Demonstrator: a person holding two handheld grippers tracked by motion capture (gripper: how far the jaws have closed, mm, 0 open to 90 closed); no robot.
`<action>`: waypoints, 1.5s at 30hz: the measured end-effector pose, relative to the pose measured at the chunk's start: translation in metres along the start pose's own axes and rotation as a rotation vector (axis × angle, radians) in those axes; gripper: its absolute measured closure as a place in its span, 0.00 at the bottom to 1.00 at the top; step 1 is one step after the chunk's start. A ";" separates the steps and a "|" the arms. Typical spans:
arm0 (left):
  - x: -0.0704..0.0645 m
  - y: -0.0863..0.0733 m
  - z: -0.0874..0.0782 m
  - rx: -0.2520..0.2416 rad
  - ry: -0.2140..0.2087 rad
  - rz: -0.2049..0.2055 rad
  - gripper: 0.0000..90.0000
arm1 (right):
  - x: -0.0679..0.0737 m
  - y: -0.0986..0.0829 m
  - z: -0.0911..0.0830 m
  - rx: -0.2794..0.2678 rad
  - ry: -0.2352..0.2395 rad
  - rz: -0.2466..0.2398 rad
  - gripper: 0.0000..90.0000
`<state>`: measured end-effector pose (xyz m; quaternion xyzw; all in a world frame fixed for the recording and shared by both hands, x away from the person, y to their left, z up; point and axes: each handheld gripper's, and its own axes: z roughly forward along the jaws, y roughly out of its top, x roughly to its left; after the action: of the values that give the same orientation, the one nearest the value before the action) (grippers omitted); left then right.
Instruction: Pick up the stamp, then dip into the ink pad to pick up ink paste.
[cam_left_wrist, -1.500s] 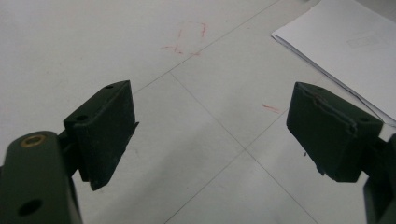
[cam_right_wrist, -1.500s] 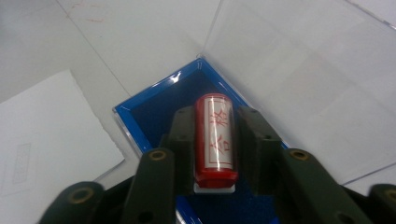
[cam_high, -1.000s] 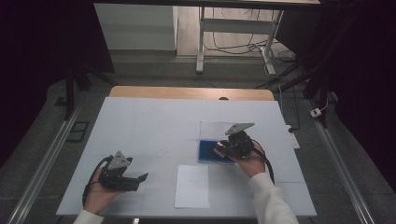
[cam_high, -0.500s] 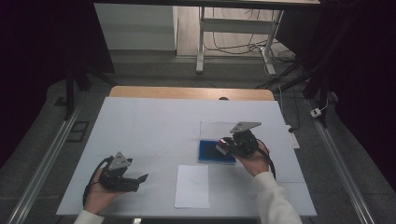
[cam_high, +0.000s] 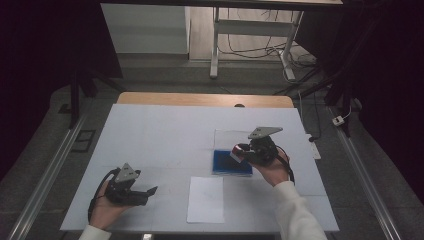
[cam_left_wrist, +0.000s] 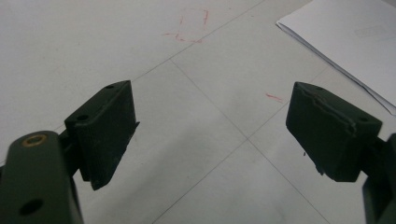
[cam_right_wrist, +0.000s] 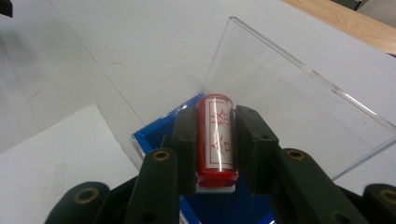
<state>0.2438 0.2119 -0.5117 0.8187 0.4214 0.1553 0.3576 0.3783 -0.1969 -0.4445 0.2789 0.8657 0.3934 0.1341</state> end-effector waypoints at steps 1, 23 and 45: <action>0.000 0.000 0.000 -0.001 -0.001 0.000 0.18 | 0.000 0.000 0.000 0.000 0.000 0.000 0.78; 0.000 0.000 -0.001 -0.002 0.000 0.014 0.18 | 0.011 0.011 0.014 0.070 -0.031 -0.047 0.78; 0.000 -0.001 0.000 0.005 0.006 0.017 0.18 | 0.010 -0.004 0.035 0.132 -0.049 -0.035 0.78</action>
<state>0.2432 0.2121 -0.5125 0.8228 0.4160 0.1597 0.3528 0.3844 -0.1716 -0.4704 0.2813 0.8911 0.3260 0.1432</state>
